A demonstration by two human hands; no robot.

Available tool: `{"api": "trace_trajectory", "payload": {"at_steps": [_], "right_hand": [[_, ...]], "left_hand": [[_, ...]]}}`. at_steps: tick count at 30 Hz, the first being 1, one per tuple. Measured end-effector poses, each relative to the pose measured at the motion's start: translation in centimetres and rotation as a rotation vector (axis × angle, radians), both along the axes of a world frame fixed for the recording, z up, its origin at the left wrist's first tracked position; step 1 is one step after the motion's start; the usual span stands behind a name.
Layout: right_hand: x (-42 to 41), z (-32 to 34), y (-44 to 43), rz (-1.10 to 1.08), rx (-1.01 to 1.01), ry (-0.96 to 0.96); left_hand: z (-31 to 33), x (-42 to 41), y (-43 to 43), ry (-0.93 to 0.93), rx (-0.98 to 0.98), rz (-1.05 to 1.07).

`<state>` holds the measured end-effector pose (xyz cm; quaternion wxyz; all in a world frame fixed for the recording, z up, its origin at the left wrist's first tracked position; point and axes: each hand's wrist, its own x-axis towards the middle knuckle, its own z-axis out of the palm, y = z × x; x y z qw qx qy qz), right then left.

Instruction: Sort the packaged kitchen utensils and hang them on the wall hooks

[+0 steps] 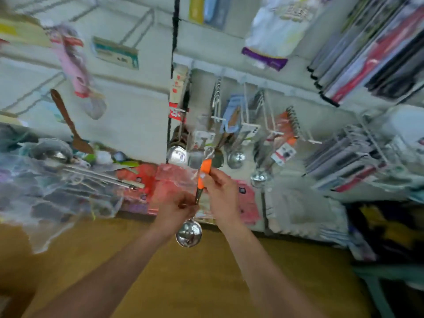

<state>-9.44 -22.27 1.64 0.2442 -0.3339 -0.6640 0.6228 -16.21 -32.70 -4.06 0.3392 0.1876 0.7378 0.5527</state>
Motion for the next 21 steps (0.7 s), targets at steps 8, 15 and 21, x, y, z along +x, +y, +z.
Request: {"api": "trace_trajectory", "payload": {"at_steps": [8, 15, 21], "right_hand": [[8.4, 0.3, 12.0, -0.274, 0.056, 0.019], [10.4, -0.9, 19.0, -0.391, 0.056, 0.009], [9.5, -2.4, 22.2, -0.415, 0.079, -0.042]], "left_hand": [[0.4, 7.0, 14.2, 0.002, -0.005, -0.208], [-0.3, 9.8, 21.5, 0.037, 0.013, -0.241], [-1.7, 9.3, 24.5, 0.004, -0.007, -0.250]]}}
